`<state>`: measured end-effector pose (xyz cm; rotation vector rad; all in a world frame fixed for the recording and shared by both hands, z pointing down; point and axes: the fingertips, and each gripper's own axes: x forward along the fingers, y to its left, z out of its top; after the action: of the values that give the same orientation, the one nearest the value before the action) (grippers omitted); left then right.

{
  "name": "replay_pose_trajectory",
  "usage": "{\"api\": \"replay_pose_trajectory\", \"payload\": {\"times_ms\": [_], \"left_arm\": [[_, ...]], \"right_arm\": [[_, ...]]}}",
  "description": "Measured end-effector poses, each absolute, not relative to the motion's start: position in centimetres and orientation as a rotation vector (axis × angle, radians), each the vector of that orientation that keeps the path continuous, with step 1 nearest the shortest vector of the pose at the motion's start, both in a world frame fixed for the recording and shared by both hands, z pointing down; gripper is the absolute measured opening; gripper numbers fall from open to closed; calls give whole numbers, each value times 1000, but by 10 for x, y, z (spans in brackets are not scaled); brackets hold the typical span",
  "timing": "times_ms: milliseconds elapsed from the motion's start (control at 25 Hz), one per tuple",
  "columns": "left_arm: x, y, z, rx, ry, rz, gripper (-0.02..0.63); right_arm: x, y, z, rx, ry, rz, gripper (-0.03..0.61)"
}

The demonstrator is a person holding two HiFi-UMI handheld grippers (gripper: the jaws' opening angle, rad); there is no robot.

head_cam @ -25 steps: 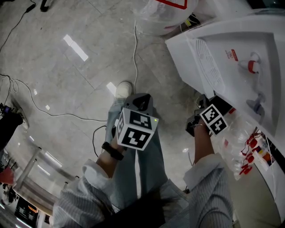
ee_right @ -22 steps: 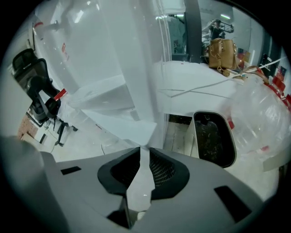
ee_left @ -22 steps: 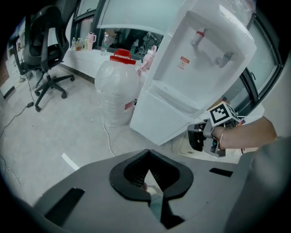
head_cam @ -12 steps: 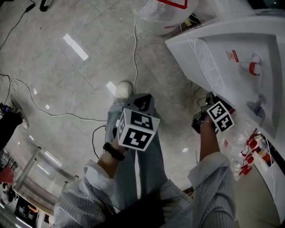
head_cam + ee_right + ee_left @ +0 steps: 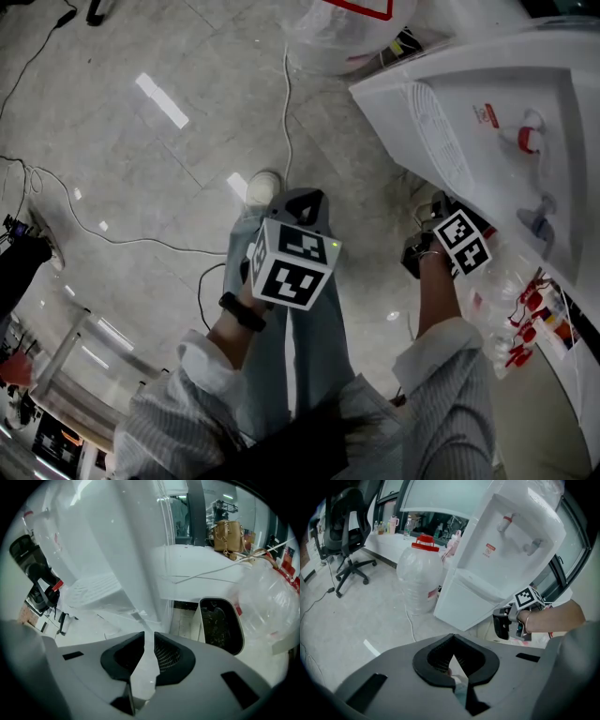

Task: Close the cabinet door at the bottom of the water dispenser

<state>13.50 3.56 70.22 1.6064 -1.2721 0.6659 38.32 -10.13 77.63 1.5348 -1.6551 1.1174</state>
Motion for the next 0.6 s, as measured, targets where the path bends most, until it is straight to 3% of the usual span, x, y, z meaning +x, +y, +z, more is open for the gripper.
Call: {"api": "replay_pose_trajectory", "payload": {"times_ms": [600], "left_arm": [[114, -17, 595, 1831, -1187, 709, 11]], "right_arm": [[296, -69, 642, 1562, -1774, 1322, 60]]}}
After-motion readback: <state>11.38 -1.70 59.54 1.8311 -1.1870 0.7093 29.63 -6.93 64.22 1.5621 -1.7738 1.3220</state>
